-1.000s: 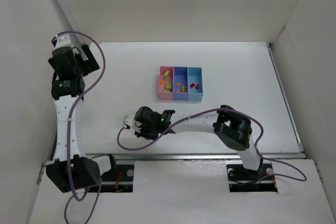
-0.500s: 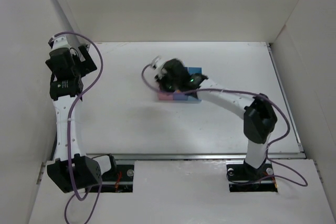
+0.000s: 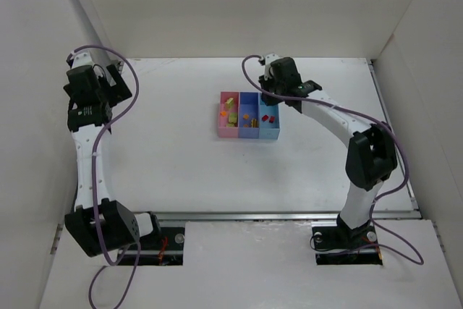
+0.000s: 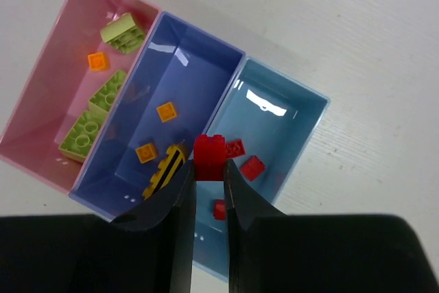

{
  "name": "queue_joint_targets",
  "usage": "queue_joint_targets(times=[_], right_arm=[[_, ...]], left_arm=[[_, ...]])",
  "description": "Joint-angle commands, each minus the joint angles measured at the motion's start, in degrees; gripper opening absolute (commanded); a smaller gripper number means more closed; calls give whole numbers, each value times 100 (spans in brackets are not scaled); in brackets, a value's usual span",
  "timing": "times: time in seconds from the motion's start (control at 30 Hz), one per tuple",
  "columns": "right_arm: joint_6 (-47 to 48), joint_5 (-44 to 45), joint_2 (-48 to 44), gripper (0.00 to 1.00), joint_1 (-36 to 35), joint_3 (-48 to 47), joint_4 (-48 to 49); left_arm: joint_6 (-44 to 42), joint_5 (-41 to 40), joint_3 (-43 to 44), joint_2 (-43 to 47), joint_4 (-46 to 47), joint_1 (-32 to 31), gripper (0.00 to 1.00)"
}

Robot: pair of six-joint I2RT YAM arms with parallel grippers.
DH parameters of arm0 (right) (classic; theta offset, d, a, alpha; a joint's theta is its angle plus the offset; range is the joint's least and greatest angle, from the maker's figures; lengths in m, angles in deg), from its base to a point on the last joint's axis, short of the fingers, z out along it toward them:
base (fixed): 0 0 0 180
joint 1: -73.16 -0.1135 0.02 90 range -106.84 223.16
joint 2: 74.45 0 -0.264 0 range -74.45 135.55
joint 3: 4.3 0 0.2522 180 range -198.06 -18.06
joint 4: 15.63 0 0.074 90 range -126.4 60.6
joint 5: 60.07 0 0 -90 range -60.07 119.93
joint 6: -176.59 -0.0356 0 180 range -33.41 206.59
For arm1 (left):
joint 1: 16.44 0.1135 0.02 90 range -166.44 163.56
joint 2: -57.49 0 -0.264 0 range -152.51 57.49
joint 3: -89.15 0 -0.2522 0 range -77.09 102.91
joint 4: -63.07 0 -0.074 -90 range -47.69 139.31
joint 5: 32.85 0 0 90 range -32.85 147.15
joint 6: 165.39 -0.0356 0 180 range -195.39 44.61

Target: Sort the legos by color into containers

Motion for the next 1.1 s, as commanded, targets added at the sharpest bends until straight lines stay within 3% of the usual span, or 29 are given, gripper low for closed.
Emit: queue_joint_targets(times=[0.0,0.3,0.63,1.07], right_arm=[[-160,-124,153,0,-55,16,172],[-441,70,311,6,6,332,304],[-502,123,364,50,6,209,163],[-450,-9,-4,62,59,323,251]], left_arm=[[66,82,125,-21,201,27,99],[66,135,231,-196,201,27,99],[66,258,231,-250,201,27,99],[66,311,231,-144,201,27,99]])
